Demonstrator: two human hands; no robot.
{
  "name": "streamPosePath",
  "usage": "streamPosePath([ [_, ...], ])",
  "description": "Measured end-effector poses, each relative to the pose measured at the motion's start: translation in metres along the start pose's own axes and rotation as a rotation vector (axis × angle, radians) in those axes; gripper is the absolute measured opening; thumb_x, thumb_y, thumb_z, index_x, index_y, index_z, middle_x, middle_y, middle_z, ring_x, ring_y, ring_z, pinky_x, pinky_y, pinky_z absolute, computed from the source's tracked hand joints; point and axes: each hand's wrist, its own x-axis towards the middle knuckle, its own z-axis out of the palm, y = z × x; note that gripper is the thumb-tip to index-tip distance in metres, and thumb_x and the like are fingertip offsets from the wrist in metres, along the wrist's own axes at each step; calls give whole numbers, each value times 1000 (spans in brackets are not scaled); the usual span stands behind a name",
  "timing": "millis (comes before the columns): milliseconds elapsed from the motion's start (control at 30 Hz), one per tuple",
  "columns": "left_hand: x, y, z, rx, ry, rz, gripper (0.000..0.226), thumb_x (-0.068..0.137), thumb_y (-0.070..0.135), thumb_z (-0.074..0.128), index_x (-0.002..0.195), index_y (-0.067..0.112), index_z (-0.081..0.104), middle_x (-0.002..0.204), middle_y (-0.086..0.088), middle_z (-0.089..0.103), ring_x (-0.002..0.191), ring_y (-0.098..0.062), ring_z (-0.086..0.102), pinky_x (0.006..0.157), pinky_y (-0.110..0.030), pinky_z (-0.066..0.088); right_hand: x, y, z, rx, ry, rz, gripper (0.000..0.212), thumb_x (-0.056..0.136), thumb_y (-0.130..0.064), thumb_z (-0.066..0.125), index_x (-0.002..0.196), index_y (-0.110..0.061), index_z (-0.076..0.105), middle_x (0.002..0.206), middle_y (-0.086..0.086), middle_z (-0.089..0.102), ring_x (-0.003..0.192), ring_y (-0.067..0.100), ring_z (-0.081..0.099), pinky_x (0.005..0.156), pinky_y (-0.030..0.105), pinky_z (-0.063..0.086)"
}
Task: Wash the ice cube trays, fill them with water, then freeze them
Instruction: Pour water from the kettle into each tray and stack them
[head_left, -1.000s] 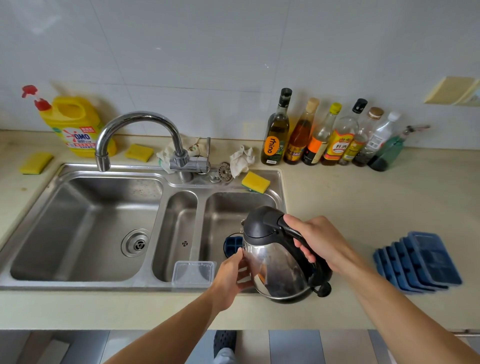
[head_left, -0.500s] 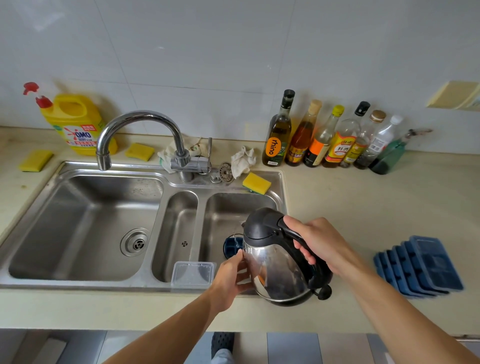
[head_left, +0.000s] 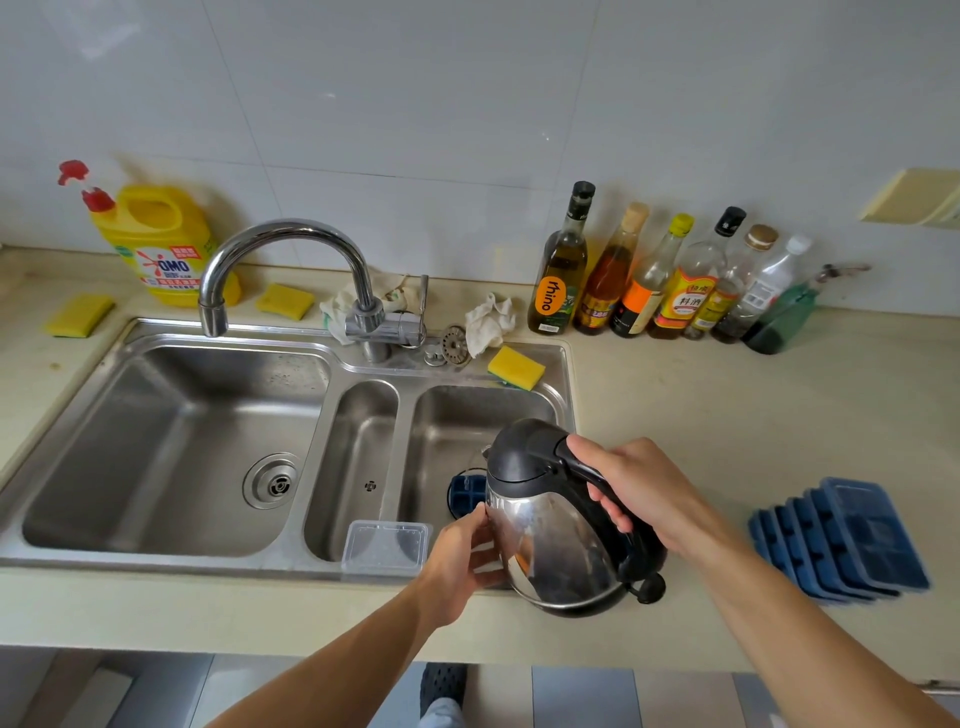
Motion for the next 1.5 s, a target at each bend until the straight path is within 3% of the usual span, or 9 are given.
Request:
streamPosePath([
  [233,-8,0,3,-15,-24,6,53,108,39,36,87,11,76,103,-20,75,90,-29,75,76,-41,60,-3,-1,-1,-12,-9,-7,61,90,-62,61,54,-12,60,46,5,51,39,21,43,49,26,41],
  [433,-12,-1,5,-22,-12,9,47,107,39,40,103,7,74,109,-19,74,100,-33,72,84,-47,60,-6,-3,-2,-23,-14,-7,61,89,-63,61,55,-12,60,46,4,51,39,20,43,48,25,40],
  [567,-16,-3,7,-34,-2,7,46,107,38,40,115,6,71,109,-17,75,103,-34,71,81,-45,60,-9,-3,-3,-35,-13,-12,61,89,-63,61,56,-11,60,46,5,50,39,20,43,48,25,39],
  [1067,-22,-8,10,-15,-9,-3,43,104,39,45,110,7,73,107,-15,76,99,-30,71,80,-41,60,-23,-4,-8,-44,-10,-38,62,91,-61,61,58,-9,61,47,5,51,40,21,44,51,28,41],
  [1500,-23,-10,23,-3,-46,-24,44,105,37,43,117,5,70,101,-13,75,97,-29,67,92,-46,56,-35,3,-23,-35,11,-34,62,90,-63,59,57,-11,61,48,6,52,42,20,45,51,28,43],
])
